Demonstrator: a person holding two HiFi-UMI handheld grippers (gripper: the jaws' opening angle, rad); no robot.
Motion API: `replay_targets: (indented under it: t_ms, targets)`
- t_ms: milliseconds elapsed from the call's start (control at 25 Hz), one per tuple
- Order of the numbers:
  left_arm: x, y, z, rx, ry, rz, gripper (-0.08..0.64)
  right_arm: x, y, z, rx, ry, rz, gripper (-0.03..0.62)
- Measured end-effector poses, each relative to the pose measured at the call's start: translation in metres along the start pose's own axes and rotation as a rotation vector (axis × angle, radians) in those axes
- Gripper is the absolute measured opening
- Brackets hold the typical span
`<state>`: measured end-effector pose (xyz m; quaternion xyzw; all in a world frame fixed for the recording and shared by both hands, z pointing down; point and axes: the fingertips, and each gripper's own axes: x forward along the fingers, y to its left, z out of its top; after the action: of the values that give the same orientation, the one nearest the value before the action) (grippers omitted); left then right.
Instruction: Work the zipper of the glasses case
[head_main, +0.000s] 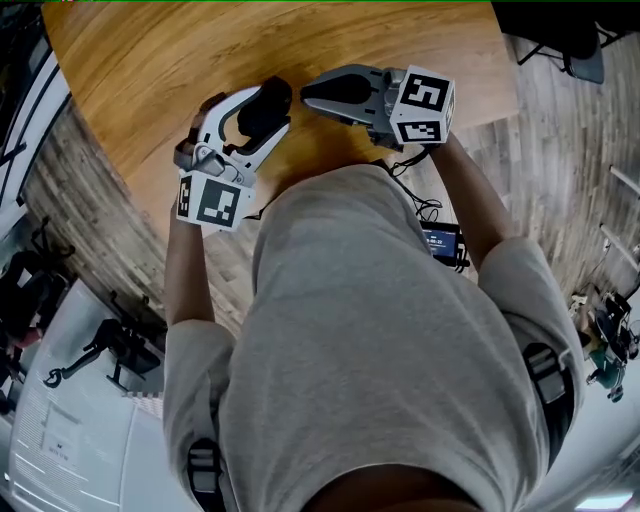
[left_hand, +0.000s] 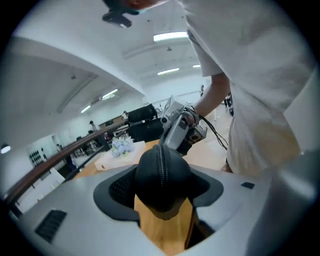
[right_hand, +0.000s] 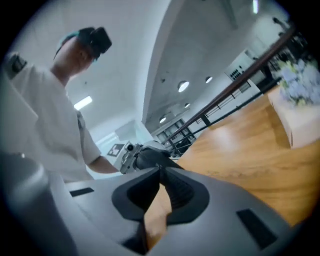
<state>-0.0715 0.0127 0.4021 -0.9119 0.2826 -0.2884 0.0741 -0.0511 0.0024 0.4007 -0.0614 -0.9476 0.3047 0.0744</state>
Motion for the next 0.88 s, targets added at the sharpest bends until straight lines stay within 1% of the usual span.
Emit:
replay_targets:
  t_ms: [80,160,200,280,360,480,560,640,720,800,880]
  targets:
    - [-0.007,0.005,0.007,0.104,-0.003,0.027,0.272,-0.003,-0.001,0.003,0.100,-0.061,0.040,0.029]
    - [-0.009,0.008,0.010,0.175,-0.001,0.039,0.272,-0.002,-0.003,0.008,0.170,-0.111,0.077,0.037]
    - [-0.009,0.008,0.012,0.207,0.001,0.042,0.272,0.000,-0.002,0.010,0.199,-0.133,0.100,0.053]
    - [-0.009,0.005,0.015,0.260,-0.002,0.042,0.272,0.003,0.001,0.014,0.245,-0.161,0.148,0.116]
    - [-0.009,0.001,0.019,0.304,-0.004,0.038,0.272,0.005,0.004,0.015,0.284,-0.181,0.196,0.129]
    - [-0.007,-0.004,0.018,0.361,0.011,0.022,0.272,0.006,0.009,0.019,0.339,-0.210,0.252,0.130]
    - [-0.004,-0.008,0.016,0.395,0.028,0.009,0.272,0.006,0.009,0.017,0.347,-0.201,0.252,0.130]
    - [-0.003,-0.011,0.013,0.416,0.038,0.005,0.272,0.008,0.007,0.014,0.339,-0.183,0.235,0.130]
    - [-0.002,-0.012,0.012,0.425,0.044,0.006,0.272,0.009,0.007,0.012,0.305,-0.170,0.214,0.123]
    - [0.000,-0.013,0.011,0.437,0.048,0.008,0.272,0.007,0.009,0.011,0.258,-0.163,0.201,0.083]
    - [0.001,-0.013,0.012,0.447,0.051,0.013,0.272,0.005,0.011,0.011,0.225,-0.160,0.198,0.071]
